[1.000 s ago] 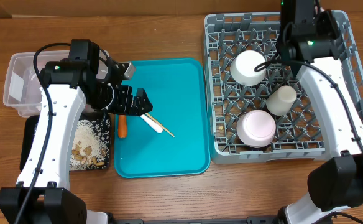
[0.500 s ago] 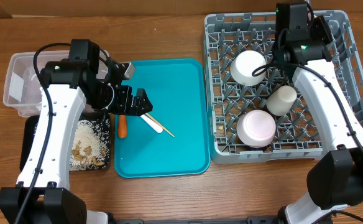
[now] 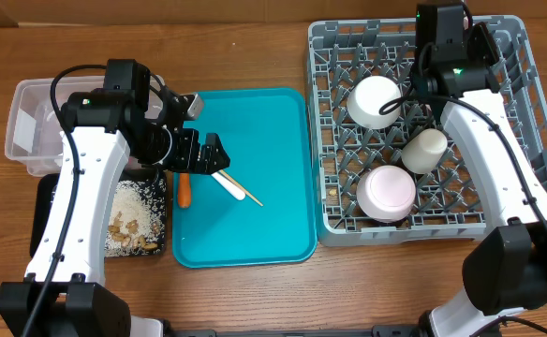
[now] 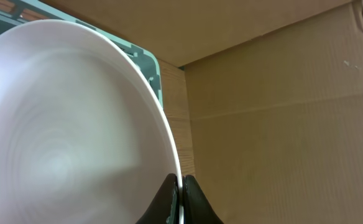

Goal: Sort waste into correct bins and load items into the dishwasher
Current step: 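Hold the plate in the rack slots with the right gripper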

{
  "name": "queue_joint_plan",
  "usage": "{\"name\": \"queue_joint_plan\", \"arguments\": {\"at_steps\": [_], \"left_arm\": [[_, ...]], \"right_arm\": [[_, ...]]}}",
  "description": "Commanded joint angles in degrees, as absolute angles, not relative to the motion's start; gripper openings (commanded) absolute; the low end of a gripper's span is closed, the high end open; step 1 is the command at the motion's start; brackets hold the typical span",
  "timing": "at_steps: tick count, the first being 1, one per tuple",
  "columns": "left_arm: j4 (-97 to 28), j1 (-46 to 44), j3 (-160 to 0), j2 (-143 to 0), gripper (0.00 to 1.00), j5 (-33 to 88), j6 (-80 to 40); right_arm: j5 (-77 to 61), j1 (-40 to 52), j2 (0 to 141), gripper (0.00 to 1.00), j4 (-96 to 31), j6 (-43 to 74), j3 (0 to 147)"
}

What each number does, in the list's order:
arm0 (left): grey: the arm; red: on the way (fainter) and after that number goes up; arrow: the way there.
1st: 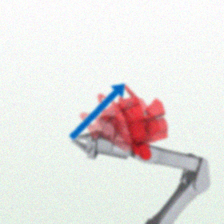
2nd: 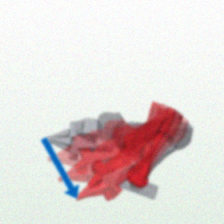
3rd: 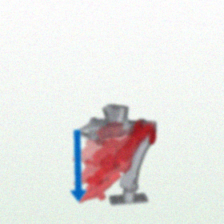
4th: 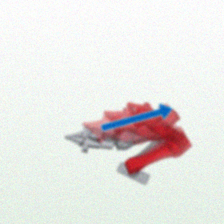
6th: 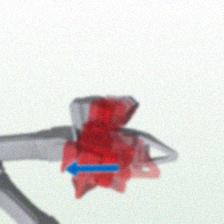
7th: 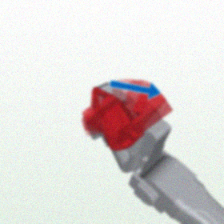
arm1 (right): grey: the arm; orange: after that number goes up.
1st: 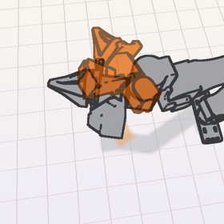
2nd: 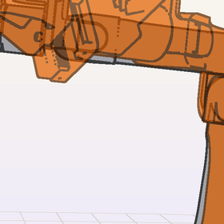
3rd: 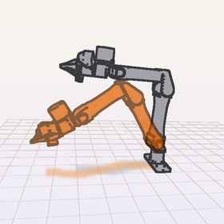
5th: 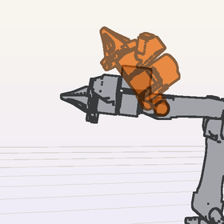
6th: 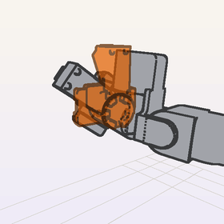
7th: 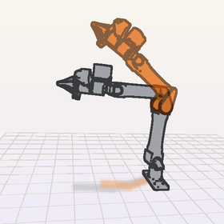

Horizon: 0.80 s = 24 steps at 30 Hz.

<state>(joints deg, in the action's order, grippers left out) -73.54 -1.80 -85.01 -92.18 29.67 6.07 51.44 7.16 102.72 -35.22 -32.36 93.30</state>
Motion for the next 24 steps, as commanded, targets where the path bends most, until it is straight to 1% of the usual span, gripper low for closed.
{"name": "queue_joint_plan", "arguments": {"at_steps": [1, 3, 13, 24], "left_arm": [[-73.43, -1.89, -85.97, -92.6, 1.0, 29.39, 5.54], [-73.43, -1.89, -85.97, -92.6, 1.0, 29.39, 5.54], [-73.45, -1.89, -85.97, -92.6, 1.0, 29.39, 5.54], [-73.45, -1.89, -85.97, -92.6, 1.0, 29.39, 5.54]], "right_arm": [[51.09, 6.98, 103.63, 0.04, -34.63, -32.6, 92.95], [51.11, 6.98, 103.96, 0.04, -34.22, -34.68, 92.95], [51.4, 6.66, 104.07, 0.04, -33.23, -36.95, 92.95], [50.83, 4.6, 104.07, 0.04, -33.5, -35.99, 92.95]]}}
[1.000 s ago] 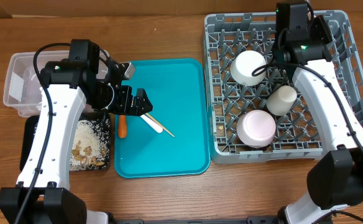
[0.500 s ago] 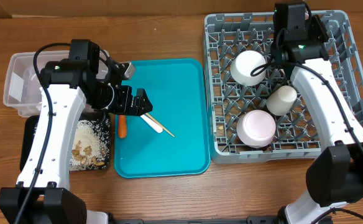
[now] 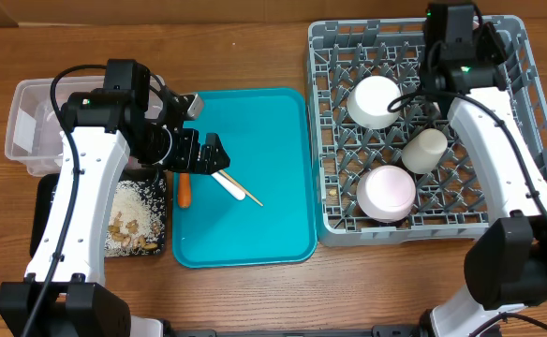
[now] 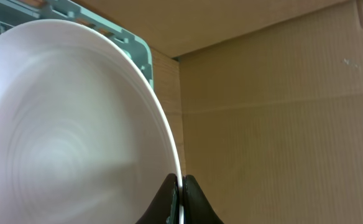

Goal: Sort waste into correct bins and load items into the dishwasher
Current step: 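Hold the plate in the rack slots with the right gripper, then open the right gripper and withdraw it from the plate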

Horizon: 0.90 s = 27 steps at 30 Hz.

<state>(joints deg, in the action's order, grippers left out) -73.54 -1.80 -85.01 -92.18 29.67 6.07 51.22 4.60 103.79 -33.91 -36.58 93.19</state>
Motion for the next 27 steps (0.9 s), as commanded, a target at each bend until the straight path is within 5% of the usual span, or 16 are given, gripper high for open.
{"name": "queue_joint_plan", "arguments": {"at_steps": [1, 22, 24, 27], "left_arm": [[-73.45, -1.89, -85.97, -92.6, 1.0, 29.39, 5.54], [-73.45, -1.89, -85.97, -92.6, 1.0, 29.39, 5.54], [-73.45, -1.89, -85.97, -92.6, 1.0, 29.39, 5.54], [-73.45, -1.89, -85.97, -92.6, 1.0, 29.39, 5.54]], "right_arm": [[50.65, 4.6, 104.07, 0.04, -33.5, -35.97, 92.95], [48.75, 6.68, 104.86, 0.04, -27.42, -37.54, 85.49], [48.75, 7.53, 104.86, 0.19, -26.92, -37.56, 85.49], [48.77, 8.58, 104.86, 0.2, -25.87, -37.56, 85.49]]}}
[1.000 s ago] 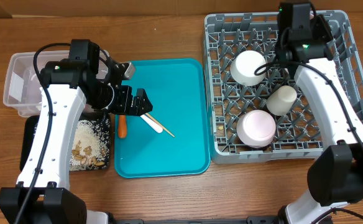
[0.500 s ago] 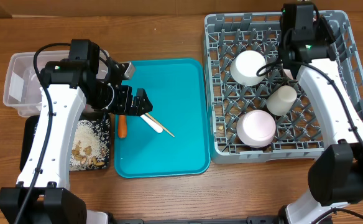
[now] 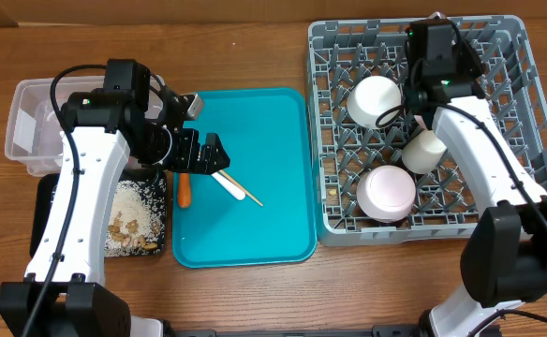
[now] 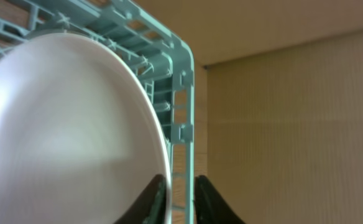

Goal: Sort waste into correct bins and load items into the dishwasher
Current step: 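Open the right gripper and withdraw it from the plate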

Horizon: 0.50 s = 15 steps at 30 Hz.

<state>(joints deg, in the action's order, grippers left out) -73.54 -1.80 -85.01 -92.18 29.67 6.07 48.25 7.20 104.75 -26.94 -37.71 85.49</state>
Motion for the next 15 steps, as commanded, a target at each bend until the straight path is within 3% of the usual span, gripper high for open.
{"name": "queue_joint_plan", "arguments": {"at_steps": [1, 3, 4, 5, 11, 15], "left_arm": [[-73.43, -1.89, -86.0, -92.6, 1.0, 29.39, 5.54], [-73.43, -1.89, -85.97, -92.6, 1.0, 29.39, 5.54], [-73.45, -1.89, -85.97, -92.6, 1.0, 29.39, 5.54], [-73.43, -1.89, -85.97, -92.6, 1.0, 29.39, 5.54], [-73.45, -1.89, -85.97, -92.6, 1.0, 29.39, 5.54], [-73.43, -1.89, -85.97, -92.6, 1.0, 29.39, 5.54]], "right_arm": [[48.8, 8.93, 104.86, 0.2, -25.74, -37.56, 85.49], [48.77, 9.74, 104.86, 0.29, -25.74, -37.56, 85.49], [48.8, 10.09, 104.86, 0.43, -25.74, -37.56, 85.49], [48.8, 10.44, 104.86, 0.48, -25.71, -37.58, 85.49], [49.63, 12.38, 104.86, 0.68, -24.95, -37.6, 85.52], [52.71, 14.13, 104.84, 0.74, -22.52, -37.56, 85.52]]}}
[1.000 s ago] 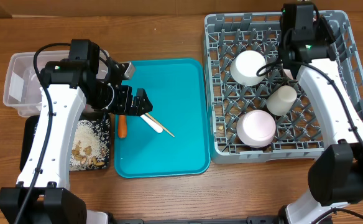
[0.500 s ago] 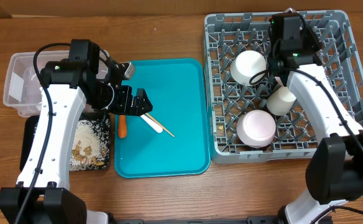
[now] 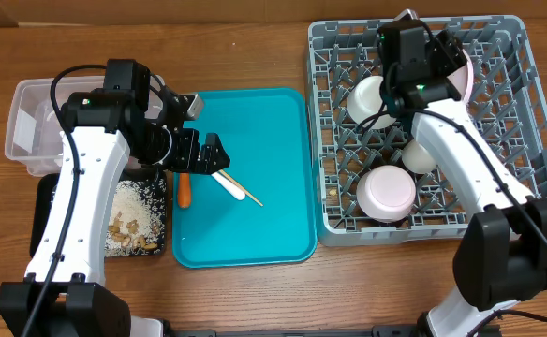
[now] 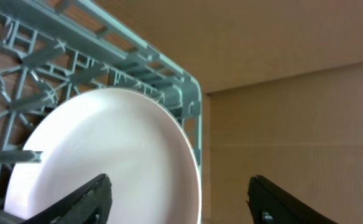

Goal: Sort waste into correct bins and load items into the dishwasher
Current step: 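Open the right gripper and withdraw it from the plate, then move the right gripper over the teal tray to the white fork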

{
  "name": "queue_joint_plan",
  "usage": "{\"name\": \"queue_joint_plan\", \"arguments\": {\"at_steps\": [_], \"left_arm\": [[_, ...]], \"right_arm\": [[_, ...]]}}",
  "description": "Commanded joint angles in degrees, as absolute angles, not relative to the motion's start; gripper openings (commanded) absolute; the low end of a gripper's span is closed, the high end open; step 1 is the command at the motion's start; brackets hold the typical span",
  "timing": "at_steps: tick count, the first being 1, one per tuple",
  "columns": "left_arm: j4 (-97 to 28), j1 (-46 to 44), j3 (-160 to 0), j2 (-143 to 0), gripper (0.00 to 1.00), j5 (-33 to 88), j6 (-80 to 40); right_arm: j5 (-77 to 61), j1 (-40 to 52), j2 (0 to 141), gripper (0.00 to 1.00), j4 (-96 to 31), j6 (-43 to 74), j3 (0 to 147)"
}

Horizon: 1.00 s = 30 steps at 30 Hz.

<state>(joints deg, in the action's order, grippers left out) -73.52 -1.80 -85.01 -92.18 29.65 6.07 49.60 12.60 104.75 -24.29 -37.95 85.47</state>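
A white plate [image 4: 107,162] stands on edge in the back rows of the grey dishwasher rack [image 4: 184,87]. My right gripper [image 4: 181,205] is open wide, one finger on each side of the plate's rim and well clear of it. From overhead only the plate's rim [image 3: 464,67] shows beside the right gripper [image 3: 433,58]. Over the left part of the teal tray [image 3: 273,225] my left gripper [image 3: 213,157] hangs with its fingers apart, just above an orange carrot piece [image 3: 184,191] and a white stick [image 3: 236,187].
The rack [image 3: 508,140] also holds an upturned white bowl [image 3: 376,101], a cream cup [image 3: 423,150] and a pinkish bowl [image 3: 386,192]. A clear plastic bin [image 3: 32,126] and a black tray of rice scraps [image 3: 138,220] sit at the left. Cardboard stands behind the rack.
My right gripper's fingers, then only narrowly parted round the plate's rim, now stand wide apart. The plate rests in the rack by itself. The left arm has not moved.
My right gripper was shut on the plate's rim over the rack's back edge, and still so at the second moment. Then the plate sat lower among the rack's bars with the fingers slightly parted. Now the gripper is wide open and the plate stands alone.
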Motion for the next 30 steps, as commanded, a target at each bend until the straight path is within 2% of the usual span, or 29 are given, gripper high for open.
{"name": "queue_joint_plan", "arguments": {"at_steps": [1, 7, 19, 28, 30], "left_arm": [[-73.43, -1.89, -85.97, -92.6, 1.0, 29.39, 5.54], [-73.45, -1.89, -85.97, -92.6, 1.0, 29.39, 5.54], [-73.45, -1.89, -85.97, -92.6, 1.0, 29.39, 5.54], [-73.43, -1.89, -85.97, -92.6, 1.0, 29.39, 5.54], [-73.43, -1.89, -85.97, -92.6, 1.0, 29.39, 5.54]], "right_arm": [[53.84, 14.59, 104.79, 0.76, -21.47, -37.56, 85.52], [55.61, 18.52, 104.18, 0.89, -18.5, -33.65, 85.56], [52.51, 32.34, 104.14, 0.88, -22.83, -19.16, 85.56], [33.28, 35.4, 104.14, 0.88, -31.9, 1.21, 85.56], [24.84, 35.09, 104.14, 0.88, -33.58, 4.75, 85.56]]}}
